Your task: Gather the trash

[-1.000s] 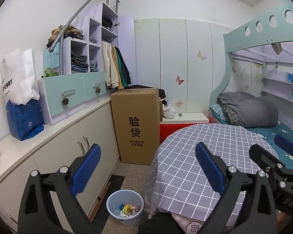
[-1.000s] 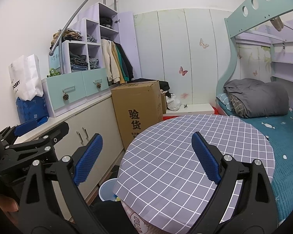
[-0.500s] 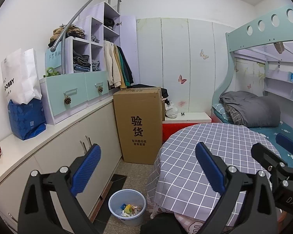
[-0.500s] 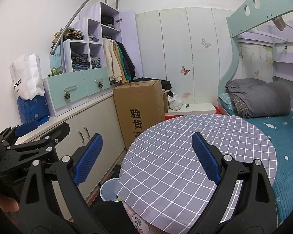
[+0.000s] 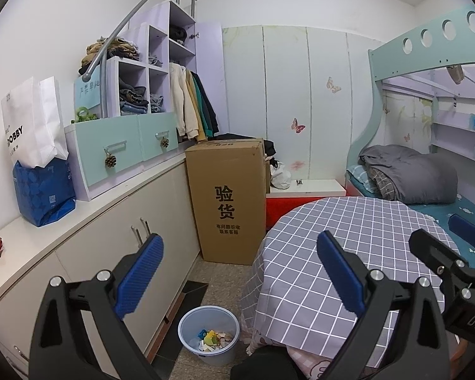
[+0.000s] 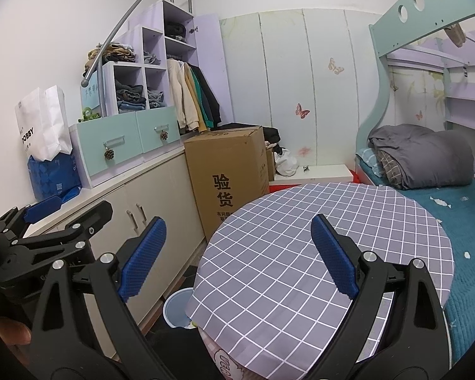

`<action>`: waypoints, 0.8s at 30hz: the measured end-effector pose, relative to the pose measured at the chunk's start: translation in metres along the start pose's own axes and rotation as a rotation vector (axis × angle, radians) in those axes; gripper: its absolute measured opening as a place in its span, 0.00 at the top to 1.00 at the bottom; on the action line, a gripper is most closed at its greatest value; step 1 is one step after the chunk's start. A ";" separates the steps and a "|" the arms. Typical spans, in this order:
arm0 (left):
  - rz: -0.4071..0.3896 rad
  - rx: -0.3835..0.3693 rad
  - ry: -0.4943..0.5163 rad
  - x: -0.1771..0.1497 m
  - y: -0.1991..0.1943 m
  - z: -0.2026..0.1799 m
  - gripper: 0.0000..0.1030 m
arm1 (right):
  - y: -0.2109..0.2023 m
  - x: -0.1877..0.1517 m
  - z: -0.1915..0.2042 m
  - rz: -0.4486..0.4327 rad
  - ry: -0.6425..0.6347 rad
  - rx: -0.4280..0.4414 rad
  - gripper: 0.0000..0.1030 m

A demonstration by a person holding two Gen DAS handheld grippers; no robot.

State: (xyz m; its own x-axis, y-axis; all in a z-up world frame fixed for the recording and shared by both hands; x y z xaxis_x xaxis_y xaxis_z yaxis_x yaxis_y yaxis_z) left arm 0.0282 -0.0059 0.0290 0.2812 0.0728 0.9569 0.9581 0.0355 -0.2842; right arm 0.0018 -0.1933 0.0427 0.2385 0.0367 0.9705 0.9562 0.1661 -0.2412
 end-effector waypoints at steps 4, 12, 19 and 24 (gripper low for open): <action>0.000 0.008 0.001 0.000 0.003 0.000 0.07 | 0.005 0.000 0.000 0.003 0.002 0.008 0.12; 0.003 0.020 0.001 0.001 0.010 0.002 0.07 | 0.016 -0.002 0.001 0.015 0.001 0.016 0.12; 0.008 0.024 0.001 0.000 0.015 0.001 0.07 | 0.022 -0.002 0.001 0.020 0.004 0.022 0.12; 0.012 0.023 0.002 0.001 0.022 0.000 0.07 | 0.029 -0.001 -0.006 0.020 0.009 0.023 0.12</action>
State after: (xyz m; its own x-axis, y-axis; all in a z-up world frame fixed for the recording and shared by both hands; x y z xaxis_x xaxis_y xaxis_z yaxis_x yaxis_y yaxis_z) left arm 0.0497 -0.0049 0.0237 0.2926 0.0711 0.9536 0.9532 0.0573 -0.2967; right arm 0.0300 -0.1940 0.0343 0.2596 0.0310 0.9652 0.9469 0.1881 -0.2607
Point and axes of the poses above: each gripper's, at about its wrist camera, not at the fingertips, and y roughly the way its jaws point, z to its left, x to its top, the point moved 8 cm from there along y, roughly the way its jaws point, and after that the axes turned 7 degrees about -y, right-handed, at the moved point
